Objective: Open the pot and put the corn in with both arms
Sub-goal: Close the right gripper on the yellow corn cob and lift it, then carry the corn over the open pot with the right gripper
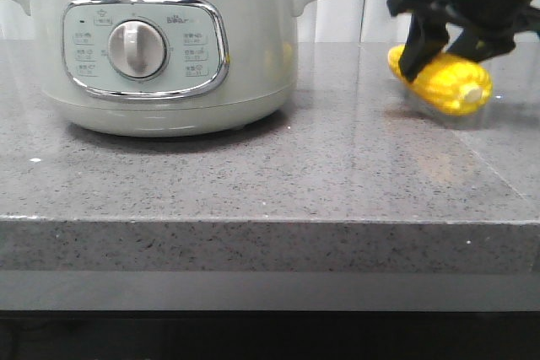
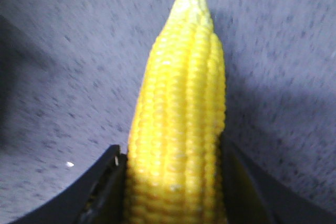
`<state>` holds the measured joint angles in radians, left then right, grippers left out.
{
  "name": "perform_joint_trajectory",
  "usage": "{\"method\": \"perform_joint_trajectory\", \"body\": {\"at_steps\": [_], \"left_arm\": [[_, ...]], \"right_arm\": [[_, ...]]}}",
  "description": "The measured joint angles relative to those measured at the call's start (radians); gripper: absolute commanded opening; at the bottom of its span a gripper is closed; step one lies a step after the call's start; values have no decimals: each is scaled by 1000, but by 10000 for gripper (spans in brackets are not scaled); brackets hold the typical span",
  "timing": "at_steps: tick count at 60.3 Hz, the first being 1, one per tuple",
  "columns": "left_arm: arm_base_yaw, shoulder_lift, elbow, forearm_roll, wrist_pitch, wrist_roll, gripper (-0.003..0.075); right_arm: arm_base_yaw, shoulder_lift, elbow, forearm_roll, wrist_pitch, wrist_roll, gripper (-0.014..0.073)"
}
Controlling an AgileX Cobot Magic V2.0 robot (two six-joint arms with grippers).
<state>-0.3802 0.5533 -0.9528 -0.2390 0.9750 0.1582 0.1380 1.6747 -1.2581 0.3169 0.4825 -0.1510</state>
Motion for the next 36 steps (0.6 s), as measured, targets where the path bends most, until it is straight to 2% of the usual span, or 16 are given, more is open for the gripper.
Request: {"method": "perform_joint_trajectory", "body": {"at_steps": [15,36], "left_arm": [[0,0,0,0,0,-2,314],[0,0,0,0,0,-2,314]], "right_arm": [[49,-83,-213,-8,62,-45,278],[336,64,-531,-8,106,-67,278]]}}
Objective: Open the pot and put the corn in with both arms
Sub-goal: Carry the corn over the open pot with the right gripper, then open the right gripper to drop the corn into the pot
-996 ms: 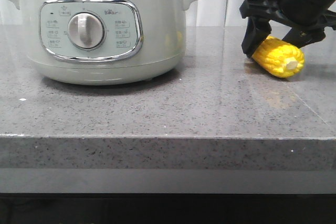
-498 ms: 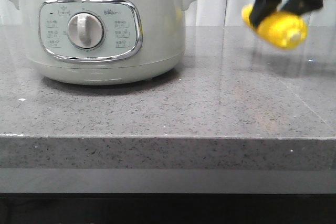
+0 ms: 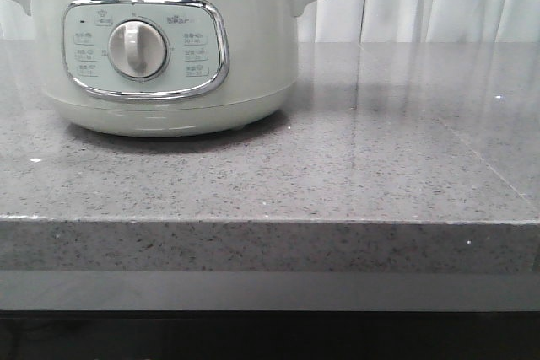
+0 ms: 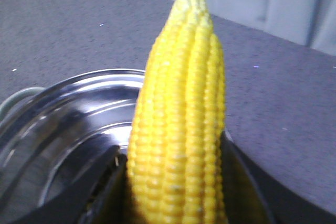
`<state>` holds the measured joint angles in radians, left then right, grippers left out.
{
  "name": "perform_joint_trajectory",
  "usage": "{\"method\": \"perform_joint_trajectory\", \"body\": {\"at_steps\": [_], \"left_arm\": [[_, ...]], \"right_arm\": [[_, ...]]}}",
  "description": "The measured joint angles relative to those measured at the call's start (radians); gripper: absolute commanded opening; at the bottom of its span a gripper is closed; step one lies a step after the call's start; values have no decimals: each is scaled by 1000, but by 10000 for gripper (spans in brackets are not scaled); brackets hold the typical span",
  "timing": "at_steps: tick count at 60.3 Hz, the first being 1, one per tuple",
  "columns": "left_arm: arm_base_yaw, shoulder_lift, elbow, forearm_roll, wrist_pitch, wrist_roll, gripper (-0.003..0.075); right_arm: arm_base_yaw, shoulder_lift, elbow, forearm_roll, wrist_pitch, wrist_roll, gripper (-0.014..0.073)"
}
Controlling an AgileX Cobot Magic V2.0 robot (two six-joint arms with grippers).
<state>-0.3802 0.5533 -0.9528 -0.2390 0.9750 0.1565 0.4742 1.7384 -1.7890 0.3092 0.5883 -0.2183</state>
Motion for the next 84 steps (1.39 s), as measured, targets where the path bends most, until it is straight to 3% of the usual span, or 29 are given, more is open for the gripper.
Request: {"method": "perform_joint_trajectory", "body": {"at_steps": [19,36,57,63,84], "left_arm": [[0,0,0,0,0,0,314],[0,0,0,0,0,0,314],[0,0,0,0,0,-2,314],[0,0,0,0,0,-2,314],[0,0,0,0,0,-2,314]], "right_arm": [[113,197,-69,0,37,-2,283],[113,218,-71,0,81,-2,507],[113,212,-75,0,83,-2,537],[101,203,-75,0,86,-2,481],[-20,77,-75,-5,142,-2,-11]]}}
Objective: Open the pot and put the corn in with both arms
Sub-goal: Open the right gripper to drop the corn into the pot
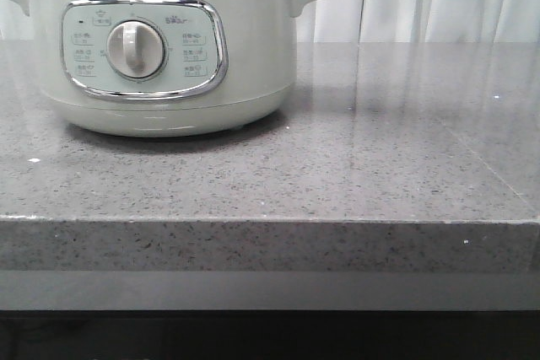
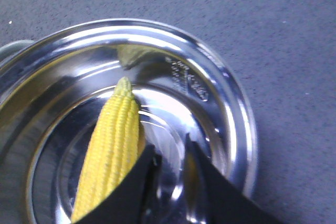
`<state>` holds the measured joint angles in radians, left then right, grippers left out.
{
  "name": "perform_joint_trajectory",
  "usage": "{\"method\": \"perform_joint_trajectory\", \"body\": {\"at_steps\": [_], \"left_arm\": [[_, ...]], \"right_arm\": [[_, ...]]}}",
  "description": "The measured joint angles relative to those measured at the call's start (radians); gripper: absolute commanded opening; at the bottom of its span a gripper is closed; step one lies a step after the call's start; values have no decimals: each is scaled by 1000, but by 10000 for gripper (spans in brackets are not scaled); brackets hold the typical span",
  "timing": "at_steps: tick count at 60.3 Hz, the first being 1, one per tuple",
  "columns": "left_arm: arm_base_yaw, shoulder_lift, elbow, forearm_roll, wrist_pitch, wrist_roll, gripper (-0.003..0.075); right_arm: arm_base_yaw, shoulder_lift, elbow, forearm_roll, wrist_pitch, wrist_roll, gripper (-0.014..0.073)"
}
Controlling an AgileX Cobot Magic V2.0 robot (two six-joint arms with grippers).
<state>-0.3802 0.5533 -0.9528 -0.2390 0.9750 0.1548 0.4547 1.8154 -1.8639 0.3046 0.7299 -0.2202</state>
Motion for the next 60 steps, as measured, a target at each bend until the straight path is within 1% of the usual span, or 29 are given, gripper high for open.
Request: {"method": "perform_joint_trajectory", "body": {"at_steps": [3,7,15,20,32,48,60], "left_arm": [[0,0,0,0,0,0,314],[0,0,0,0,0,0,314],[0,0,0,0,0,0,314],[0,0,0,0,0,0,314],[0,0,0,0,0,0,314],[0,0,0,0,0,0,314],[0,6,0,0,0,0,314]], "right_arm": [[-21,-20,0,-5,17,0,-32],[-47,-50,3,-14,36,0,-28],[-110,-141,85,-18,33,-2,-27],[-151,-220,190,-20,-13,-2,-27],[-220,-476,533,-28,-171,-2,-27],[-234,-879,983,-39,-353,-2,-27],[-234,-1194,1250,-39,-396,-2,-27]]}}
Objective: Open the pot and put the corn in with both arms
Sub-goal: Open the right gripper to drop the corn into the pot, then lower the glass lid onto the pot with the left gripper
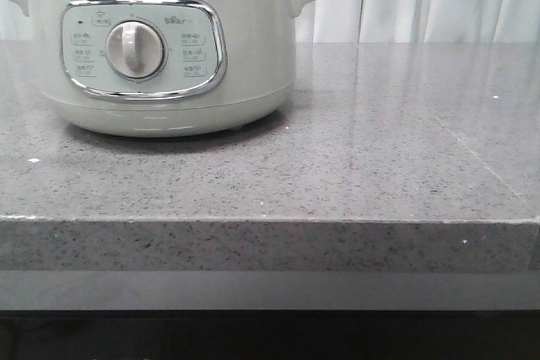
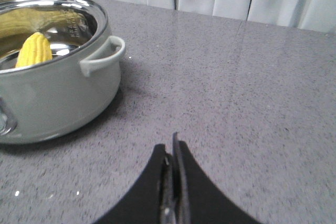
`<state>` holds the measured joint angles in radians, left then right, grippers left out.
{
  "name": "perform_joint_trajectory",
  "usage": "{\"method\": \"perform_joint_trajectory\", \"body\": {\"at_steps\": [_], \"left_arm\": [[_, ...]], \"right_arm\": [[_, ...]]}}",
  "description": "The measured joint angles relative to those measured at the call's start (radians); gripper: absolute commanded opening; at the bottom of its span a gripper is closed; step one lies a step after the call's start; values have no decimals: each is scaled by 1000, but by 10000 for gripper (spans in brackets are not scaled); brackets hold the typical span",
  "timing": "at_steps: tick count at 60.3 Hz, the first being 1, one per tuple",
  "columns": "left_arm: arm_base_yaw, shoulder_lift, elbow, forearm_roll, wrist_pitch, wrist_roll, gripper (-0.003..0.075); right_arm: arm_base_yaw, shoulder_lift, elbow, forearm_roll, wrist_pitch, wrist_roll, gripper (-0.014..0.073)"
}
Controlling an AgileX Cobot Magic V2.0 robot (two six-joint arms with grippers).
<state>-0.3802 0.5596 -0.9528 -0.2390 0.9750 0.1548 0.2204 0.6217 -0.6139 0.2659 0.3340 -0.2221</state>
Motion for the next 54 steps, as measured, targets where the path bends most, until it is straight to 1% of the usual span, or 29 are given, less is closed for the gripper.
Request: {"method": "perform_joint_trajectory", "body": {"at_steps": [11,21,28,41,54], "left_arm": [[0,54,0,0,-12,0,314],[0,159,-59,1,-47,0,314],[0,280,-165,5,-52,0,314],[0,596,-465,7,-52,2,314],[0,848,-669,7,-58,6,314]], "right_arm": [[0,-226,151,0,-7,0,-27],[0,-347,190,0,-16,0,-27],[0,-360,190,0,-28,0,-27],[0,-361,190,0,-28,0,-27],[0,-361,195,0,-28,0,-27]]}}
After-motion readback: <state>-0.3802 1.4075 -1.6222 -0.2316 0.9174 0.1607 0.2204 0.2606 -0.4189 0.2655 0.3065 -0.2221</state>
